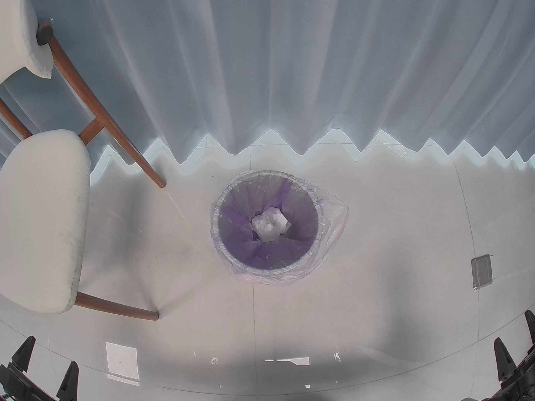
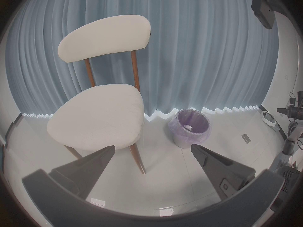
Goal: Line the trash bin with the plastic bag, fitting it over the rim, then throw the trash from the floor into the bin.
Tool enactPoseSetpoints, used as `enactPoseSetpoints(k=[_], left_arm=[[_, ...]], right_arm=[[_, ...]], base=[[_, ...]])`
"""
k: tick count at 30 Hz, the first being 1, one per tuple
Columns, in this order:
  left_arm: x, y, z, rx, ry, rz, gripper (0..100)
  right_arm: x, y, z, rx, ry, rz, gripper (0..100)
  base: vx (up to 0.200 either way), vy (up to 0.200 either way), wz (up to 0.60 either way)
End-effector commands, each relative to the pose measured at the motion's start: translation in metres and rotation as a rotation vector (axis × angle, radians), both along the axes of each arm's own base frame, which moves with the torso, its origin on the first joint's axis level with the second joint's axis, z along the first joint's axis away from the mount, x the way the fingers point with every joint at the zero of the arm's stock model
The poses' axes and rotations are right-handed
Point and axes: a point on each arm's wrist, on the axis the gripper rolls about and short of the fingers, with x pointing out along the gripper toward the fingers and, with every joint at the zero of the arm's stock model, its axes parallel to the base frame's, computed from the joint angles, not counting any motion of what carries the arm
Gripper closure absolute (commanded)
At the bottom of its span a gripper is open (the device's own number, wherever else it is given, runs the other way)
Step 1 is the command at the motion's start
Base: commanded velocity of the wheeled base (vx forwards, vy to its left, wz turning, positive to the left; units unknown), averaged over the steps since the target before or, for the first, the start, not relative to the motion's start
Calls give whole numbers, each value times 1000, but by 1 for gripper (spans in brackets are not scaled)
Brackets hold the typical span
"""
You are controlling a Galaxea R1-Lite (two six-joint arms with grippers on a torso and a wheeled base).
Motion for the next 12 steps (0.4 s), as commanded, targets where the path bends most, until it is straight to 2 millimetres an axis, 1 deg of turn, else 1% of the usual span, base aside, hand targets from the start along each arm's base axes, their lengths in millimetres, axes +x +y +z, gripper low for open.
enactPoseSetpoints(k=[1, 12], left_arm=[[0, 0, -5, 0, 1, 3, 0], [0, 0, -5, 5, -1, -1, 0]], right_arm=[[0, 0, -5, 4, 3, -2, 0], [0, 0, -5, -7, 5, -3, 0]], base=[[0, 0, 0], [0, 0, 0]])
